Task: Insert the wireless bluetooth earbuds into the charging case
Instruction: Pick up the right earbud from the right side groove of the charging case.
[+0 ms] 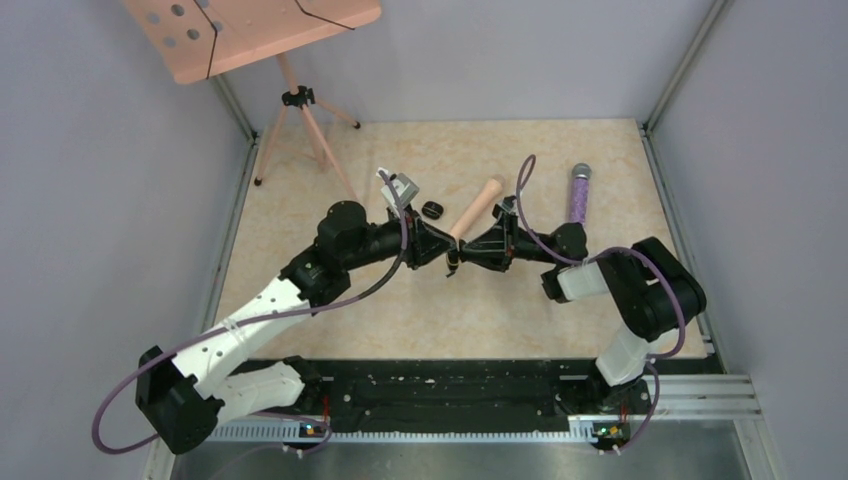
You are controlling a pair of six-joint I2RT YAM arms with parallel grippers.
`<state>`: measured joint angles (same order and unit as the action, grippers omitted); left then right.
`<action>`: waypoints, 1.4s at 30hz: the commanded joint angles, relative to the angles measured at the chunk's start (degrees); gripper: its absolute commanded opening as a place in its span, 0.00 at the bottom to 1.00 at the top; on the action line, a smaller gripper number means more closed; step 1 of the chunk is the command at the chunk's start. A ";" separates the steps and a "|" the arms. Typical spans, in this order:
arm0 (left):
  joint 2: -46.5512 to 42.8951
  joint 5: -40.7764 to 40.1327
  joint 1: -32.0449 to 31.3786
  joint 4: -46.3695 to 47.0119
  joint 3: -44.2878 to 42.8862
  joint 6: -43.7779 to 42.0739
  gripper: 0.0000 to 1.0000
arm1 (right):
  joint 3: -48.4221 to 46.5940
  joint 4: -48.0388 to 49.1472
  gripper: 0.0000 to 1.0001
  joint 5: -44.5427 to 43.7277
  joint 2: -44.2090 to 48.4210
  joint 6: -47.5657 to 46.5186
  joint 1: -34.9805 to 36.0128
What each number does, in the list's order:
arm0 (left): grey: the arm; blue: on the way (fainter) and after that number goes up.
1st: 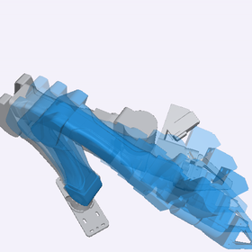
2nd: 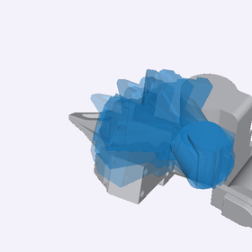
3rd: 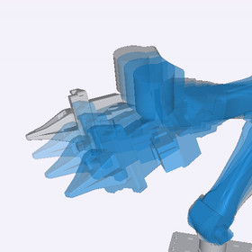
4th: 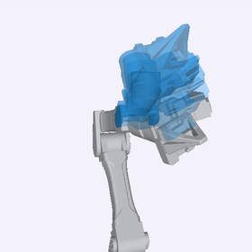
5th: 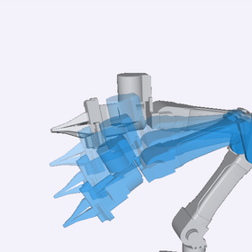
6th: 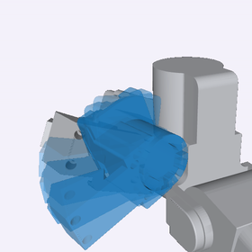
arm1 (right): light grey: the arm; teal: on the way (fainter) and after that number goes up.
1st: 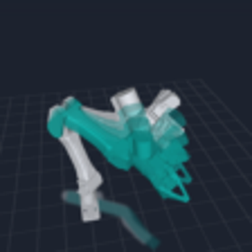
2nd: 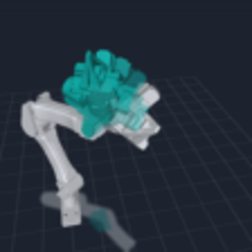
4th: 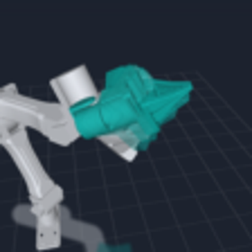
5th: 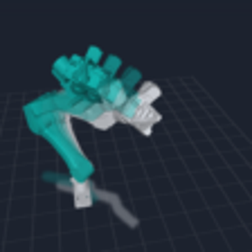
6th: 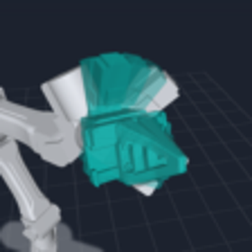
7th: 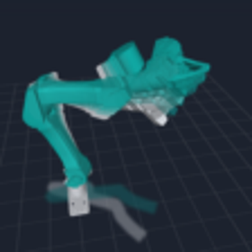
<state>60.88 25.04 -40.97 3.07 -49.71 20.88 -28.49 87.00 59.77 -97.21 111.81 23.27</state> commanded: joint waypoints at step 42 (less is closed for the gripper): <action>0.87 -5.44 0.10 20.05 0.73 -0.64 0.12 | -5.66 11.96 0.00 -8.16 3.53 8.57 -2.26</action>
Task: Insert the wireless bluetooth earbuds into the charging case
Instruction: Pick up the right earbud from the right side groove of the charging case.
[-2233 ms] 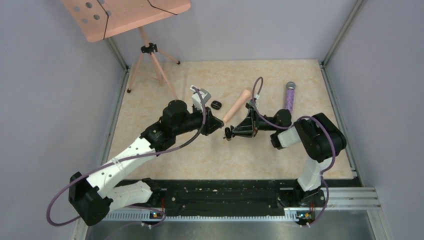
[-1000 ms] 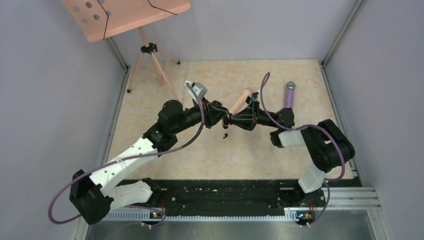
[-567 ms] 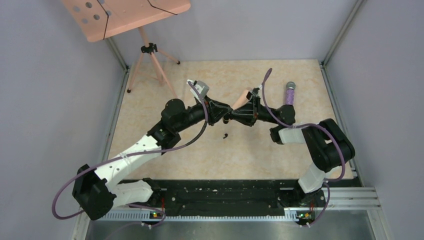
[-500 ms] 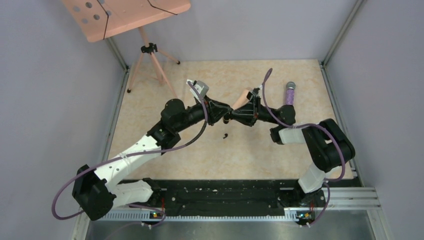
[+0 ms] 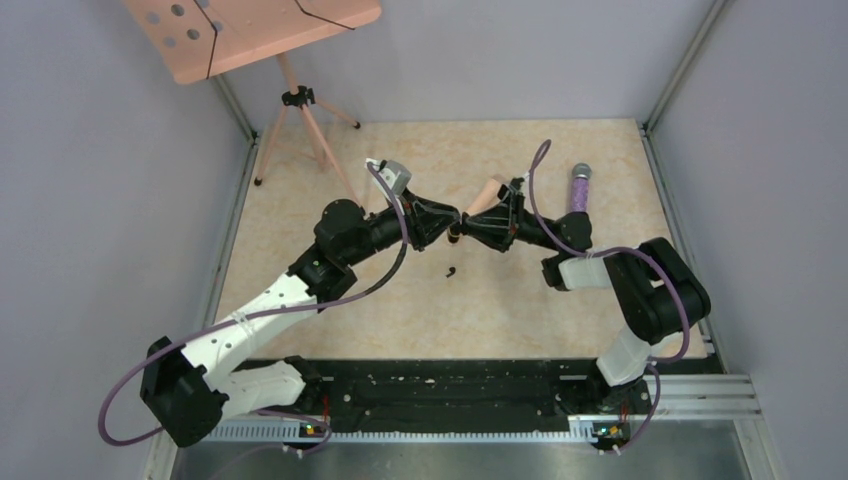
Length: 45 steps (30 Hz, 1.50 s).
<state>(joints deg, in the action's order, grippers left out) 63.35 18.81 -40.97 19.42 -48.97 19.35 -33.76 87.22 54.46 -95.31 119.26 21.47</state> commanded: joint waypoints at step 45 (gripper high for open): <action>2.86 1.00 0.09 3.92 0.51 -0.15 0.10 | -0.95 11.73 0.00 -5.77 4.34 4.03 -0.40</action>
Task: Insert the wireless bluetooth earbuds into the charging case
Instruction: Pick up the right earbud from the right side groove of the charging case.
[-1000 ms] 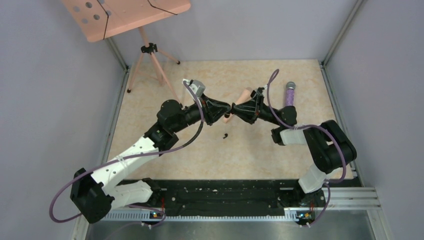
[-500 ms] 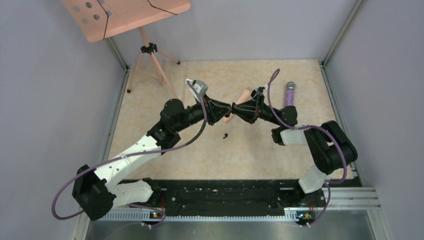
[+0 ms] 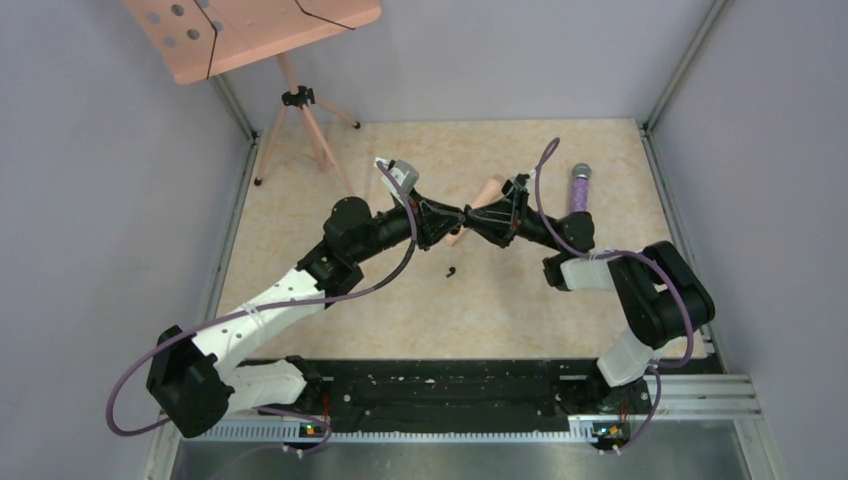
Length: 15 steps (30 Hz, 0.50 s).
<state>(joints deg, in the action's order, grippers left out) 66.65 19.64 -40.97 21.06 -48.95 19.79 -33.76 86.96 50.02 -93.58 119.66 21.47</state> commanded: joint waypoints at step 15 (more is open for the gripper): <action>-2.40 -1.44 0.06 1.14 1.04 -1.42 0.10 | -0.01 11.92 0.00 -1.30 2.06 3.22 -1.08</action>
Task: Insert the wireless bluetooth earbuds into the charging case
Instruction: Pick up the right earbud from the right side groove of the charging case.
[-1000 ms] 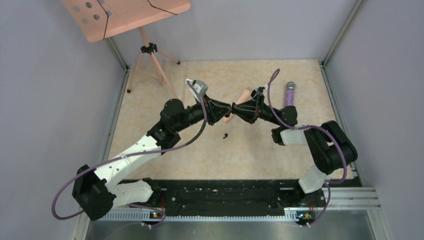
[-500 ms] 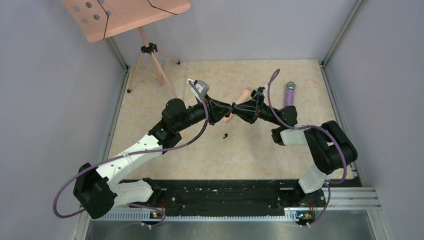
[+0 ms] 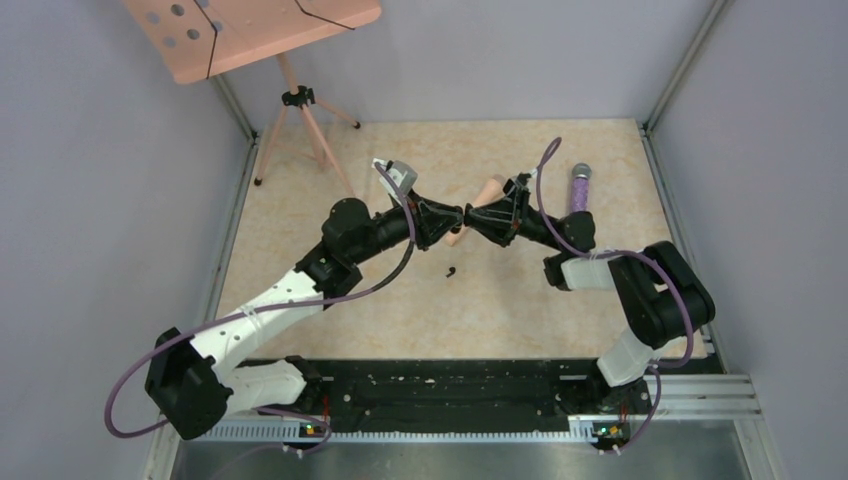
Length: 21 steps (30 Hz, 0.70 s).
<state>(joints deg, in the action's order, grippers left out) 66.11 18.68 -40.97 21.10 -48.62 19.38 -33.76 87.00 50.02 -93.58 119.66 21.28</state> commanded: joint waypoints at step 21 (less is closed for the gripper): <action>1.14 3.37 0.10 2.66 0.11 -0.13 0.10 | -0.54 11.92 0.00 -1.34 3.05 3.44 -1.19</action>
<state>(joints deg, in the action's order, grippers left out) 66.22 19.99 -40.97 21.58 -48.51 19.40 -33.74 86.96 49.98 -93.47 119.63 20.71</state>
